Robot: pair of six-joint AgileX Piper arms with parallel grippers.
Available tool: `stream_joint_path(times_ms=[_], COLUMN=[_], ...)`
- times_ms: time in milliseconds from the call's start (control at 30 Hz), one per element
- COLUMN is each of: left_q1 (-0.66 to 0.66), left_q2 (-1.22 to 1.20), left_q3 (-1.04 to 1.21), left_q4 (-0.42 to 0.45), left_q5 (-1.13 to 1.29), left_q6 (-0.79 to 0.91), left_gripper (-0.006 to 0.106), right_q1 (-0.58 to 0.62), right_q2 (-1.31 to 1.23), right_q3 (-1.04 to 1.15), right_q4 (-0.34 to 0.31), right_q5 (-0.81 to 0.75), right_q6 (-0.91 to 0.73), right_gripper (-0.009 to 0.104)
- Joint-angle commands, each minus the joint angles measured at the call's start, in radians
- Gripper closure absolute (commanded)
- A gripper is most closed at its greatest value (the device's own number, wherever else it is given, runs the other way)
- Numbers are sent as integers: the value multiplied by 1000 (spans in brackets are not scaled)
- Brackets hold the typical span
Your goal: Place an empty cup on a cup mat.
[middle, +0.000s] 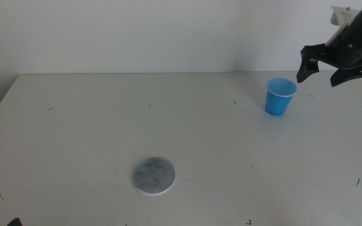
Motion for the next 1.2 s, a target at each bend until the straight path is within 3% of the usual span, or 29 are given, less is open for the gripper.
stream_joint_path(times_ms=[0, 433, 767, 900, 1000, 1167], left_q1=[1, 1, 1, 1, 1, 1], left_q2=[-12, -12, -12, -12, -12, -12], left_q3=[-6, -6, -6, -6, -6, -6], left_q4=[0, 0, 0, 0, 0, 0], left_q5=[-67, -67, -67, -67, -67, -67], left_q6=[-11, -11, -11, -11, -11, -11], left_gripper=[-5, -5, -5, -5, -5, -5], right_q1=[1, 8, 32, 37, 40, 39], right_q2=[-25, 218, 315, 328, 338, 334], right_q3=[-71, -412, -439, -439, -439, -439], right_q4=[11, 0, -94, -84, -65, -60], right_q5=[-22, 102, 97, 84, 66, 60], right_q6=[-10, 40, 62, 62, 62, 58], right_gripper=[11, 11, 17, 32, 50, 97])
